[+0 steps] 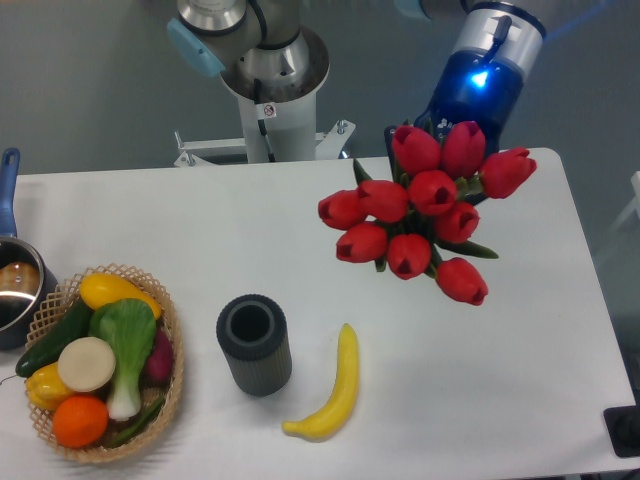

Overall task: Pick up the flowers from the table
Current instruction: 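Lift the red tulip bunch up off the table by its stems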

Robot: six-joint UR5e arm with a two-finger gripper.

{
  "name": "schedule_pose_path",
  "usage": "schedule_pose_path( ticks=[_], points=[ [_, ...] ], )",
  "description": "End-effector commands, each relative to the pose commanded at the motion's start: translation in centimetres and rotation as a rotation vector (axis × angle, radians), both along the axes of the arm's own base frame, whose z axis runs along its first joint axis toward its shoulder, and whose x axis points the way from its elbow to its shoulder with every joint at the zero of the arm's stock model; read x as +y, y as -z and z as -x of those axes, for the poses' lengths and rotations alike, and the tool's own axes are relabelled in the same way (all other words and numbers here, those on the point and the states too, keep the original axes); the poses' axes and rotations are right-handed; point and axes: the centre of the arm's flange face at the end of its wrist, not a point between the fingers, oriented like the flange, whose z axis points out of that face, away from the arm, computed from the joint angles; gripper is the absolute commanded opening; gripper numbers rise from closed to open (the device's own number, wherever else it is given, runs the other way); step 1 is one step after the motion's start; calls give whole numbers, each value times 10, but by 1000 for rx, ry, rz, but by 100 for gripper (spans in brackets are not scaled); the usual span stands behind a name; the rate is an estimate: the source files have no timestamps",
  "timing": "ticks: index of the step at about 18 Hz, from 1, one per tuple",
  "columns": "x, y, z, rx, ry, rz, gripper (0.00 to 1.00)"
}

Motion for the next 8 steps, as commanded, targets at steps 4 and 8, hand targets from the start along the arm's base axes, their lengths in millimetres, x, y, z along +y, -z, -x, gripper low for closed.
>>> schedule_pose_path(
  ticks=[4,8],
  points=[
    [1,0,0,1,2,-1,22],
    [1,-1,2,3,0,-1,22]
  ],
)
